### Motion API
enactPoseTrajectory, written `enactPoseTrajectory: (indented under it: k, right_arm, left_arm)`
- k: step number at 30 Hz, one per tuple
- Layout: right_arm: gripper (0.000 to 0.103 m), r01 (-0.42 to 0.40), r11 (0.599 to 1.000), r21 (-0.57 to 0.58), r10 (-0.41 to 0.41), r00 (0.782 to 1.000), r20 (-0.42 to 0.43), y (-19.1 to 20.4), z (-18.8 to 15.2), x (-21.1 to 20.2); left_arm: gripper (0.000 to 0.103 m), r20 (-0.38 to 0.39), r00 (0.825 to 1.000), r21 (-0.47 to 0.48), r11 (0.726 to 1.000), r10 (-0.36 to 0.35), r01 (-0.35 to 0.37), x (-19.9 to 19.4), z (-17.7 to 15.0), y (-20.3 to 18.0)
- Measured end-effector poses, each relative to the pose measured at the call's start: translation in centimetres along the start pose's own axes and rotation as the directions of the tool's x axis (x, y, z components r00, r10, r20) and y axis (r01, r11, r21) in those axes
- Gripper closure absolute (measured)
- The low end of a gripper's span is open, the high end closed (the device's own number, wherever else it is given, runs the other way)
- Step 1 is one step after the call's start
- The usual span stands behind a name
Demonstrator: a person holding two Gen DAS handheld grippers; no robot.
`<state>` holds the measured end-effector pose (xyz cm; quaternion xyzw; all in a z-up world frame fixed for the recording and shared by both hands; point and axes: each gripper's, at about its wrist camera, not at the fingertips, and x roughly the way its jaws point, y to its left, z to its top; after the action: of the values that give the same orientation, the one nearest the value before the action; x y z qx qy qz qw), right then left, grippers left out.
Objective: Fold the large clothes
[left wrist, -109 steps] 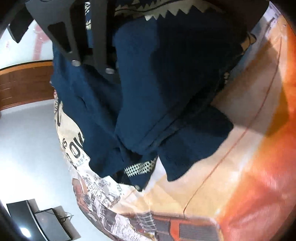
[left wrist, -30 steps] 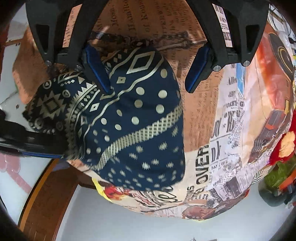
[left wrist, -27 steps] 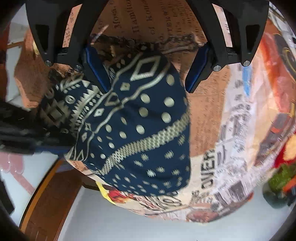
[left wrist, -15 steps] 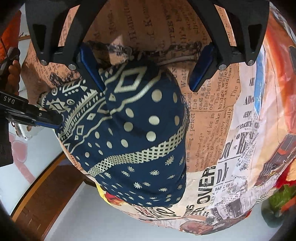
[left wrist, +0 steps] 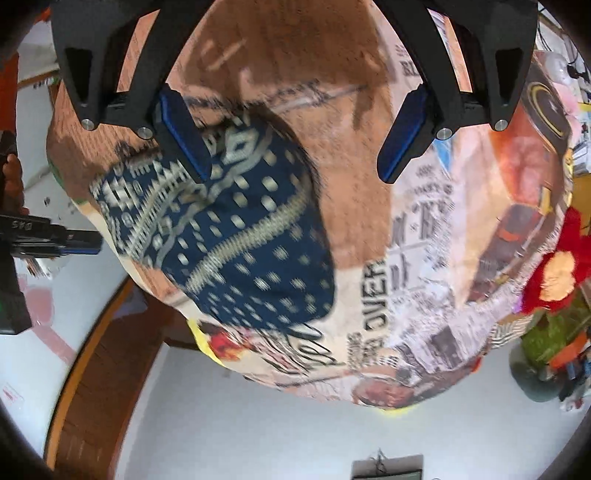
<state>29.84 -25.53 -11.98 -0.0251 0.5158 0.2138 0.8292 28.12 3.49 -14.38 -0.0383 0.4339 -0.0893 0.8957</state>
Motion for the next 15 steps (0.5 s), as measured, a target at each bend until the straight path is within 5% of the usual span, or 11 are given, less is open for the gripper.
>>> enactPoseTrajectory:
  k: [3,8,12,15]
  right_arm:
    - [0.09,-0.04,0.998,0.047,0.038,0.998,0.049,-0.2,1.9,-0.8]
    - [0.09,-0.108,0.985,0.135,0.101,0.993,0.062,-0.7,5.1,1.3]
    - [0.09,-0.05,0.99,0.131,0.054,0.998,-0.03,-0.9,6.3,5.5]
    - [0.085,-0.079,0.984,0.159,0.093,0.992,-0.082,-1.9,6.1,8.3]
  left_arm:
    - [0.012,0.0,1.0,-0.038,0.999,0.002,-0.002,0.6,1.7,1.1]
    - [0.012,-0.059,0.993,-0.156,0.983,-0.104,0.093,3.7,3.6,3.2]
    - [0.012,-0.138,0.975,-0.235,0.962,-0.175,0.14,7.2,4.2,4.3]
    - [0.012,-0.18,0.963,-0.24,0.958,-0.202,0.156,9.3,3.9,4.2]
